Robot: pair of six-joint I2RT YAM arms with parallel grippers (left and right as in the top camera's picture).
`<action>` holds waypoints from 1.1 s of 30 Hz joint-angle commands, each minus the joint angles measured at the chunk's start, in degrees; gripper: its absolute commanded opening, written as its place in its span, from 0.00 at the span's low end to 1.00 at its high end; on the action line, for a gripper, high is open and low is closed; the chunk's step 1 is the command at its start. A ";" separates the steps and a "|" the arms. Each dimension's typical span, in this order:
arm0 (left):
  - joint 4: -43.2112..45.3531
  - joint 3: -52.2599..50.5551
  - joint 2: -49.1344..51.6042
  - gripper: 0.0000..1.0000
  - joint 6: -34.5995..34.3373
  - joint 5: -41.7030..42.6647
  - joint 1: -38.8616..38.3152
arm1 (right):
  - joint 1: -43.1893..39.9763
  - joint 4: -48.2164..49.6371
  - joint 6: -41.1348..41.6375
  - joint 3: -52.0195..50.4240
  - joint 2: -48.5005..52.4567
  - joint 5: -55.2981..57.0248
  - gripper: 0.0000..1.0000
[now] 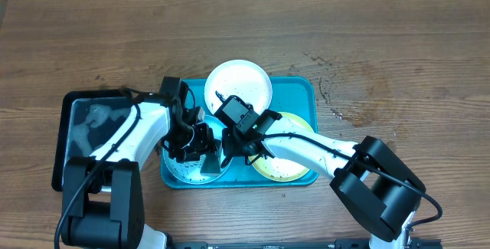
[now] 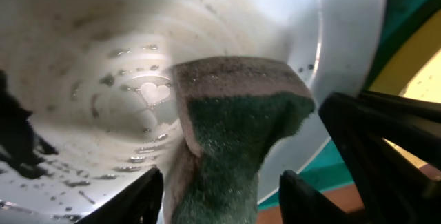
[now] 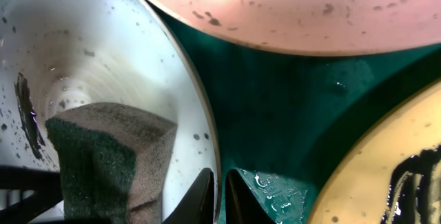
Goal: Clean dirty plates on tray and stack at the side
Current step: 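Hold the plate with right gripper and scrub it with the left sponge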
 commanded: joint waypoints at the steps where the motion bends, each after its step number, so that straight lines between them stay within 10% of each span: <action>1: 1.90 -1.68 0.13 0.49 -0.26 0.66 -0.13 | -0.11 0.26 -0.70 0.11 0.79 -0.31 0.09; 20: 4.59 -4.15 0.15 0.35 -0.39 -0.22 -0.13 | -0.11 0.24 -0.72 0.11 0.79 -0.28 0.11; 24: 4.98 -4.15 0.15 0.05 -0.44 -5.51 -0.04 | -0.11 0.22 -0.72 0.11 0.79 -0.31 0.11; 33: 5.22 -4.15 0.13 0.04 -1.07 -23.58 0.02 | -0.11 0.22 -0.92 0.11 0.79 -0.28 0.11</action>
